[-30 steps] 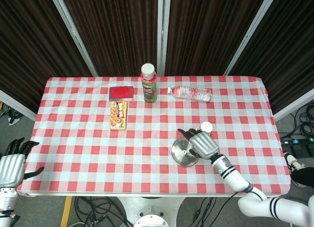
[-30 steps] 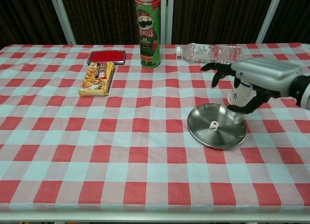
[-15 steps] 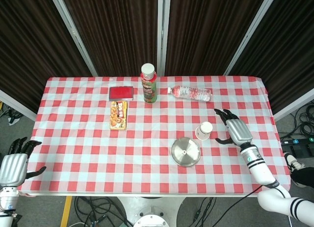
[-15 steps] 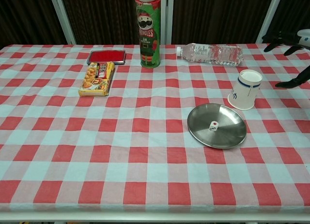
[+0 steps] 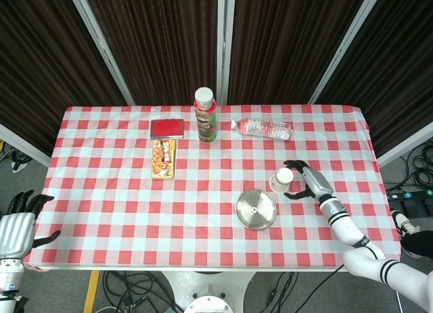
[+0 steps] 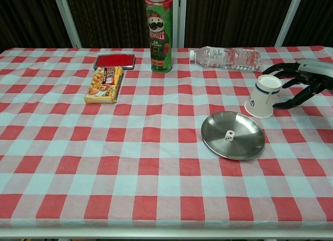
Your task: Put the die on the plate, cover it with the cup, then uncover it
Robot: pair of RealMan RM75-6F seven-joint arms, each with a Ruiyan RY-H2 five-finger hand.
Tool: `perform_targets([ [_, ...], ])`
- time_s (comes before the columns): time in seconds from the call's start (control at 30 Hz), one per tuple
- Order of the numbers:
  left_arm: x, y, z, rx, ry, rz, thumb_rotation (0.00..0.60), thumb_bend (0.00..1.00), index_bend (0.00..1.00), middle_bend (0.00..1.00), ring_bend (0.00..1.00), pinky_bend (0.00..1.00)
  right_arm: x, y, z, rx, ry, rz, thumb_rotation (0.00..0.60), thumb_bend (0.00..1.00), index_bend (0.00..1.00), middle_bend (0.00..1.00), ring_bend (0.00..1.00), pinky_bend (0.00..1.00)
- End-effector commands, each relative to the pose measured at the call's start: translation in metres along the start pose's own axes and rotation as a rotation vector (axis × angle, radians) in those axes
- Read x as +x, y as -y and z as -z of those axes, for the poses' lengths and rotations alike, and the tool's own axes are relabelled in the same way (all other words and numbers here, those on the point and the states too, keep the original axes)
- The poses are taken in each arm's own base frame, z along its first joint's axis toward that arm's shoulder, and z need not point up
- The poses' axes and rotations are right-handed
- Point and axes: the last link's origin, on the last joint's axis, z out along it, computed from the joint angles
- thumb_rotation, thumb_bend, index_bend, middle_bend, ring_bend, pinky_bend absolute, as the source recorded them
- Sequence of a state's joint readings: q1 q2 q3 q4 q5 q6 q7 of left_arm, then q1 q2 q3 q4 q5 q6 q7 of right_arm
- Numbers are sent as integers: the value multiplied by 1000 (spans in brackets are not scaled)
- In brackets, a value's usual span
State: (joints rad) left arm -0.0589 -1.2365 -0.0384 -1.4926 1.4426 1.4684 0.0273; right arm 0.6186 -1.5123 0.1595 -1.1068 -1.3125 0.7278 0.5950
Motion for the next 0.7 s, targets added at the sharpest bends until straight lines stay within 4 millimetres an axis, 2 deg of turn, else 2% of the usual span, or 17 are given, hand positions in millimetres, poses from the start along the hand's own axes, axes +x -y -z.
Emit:
perform_targets([
  [0.03,0,0,0,1,1,0,600,0,252,226,98,88,-3,2,-7,9,1,-24,600,112,232,248,46,130],
  [0.13,0,0,1,0,1,-1,600,0,252,226,98,88,-3,2,-10,17,-18,-41,600,131,287,270,56,130],
  [0.23,1,0,1,2,0,0,600,0,252,226,98,88,-2,3,-12,32,-50,-57,600,226,453,328,103,130],
  [0.33,1,0,1,2,2,-1,600,0,252,226,98,88,-1,7,-10,66,-69,-63,600,265,545,361,127,131],
  [0.4,1,0,1,2,3,-1,600,0,252,226,98,88,1,12,-5,102,-77,-62,600,268,560,370,133,131],
  [0.53,1,1,1,5,5,-1,600,0,252,226,98,88,2,30,16,218,-58,-62,600,267,560,377,133,131],
  [0.7,0,-1,0,0,5,0,600,0,252,226,98,88,-16,46,34,289,55,-13,600,262,565,369,133,131],
])
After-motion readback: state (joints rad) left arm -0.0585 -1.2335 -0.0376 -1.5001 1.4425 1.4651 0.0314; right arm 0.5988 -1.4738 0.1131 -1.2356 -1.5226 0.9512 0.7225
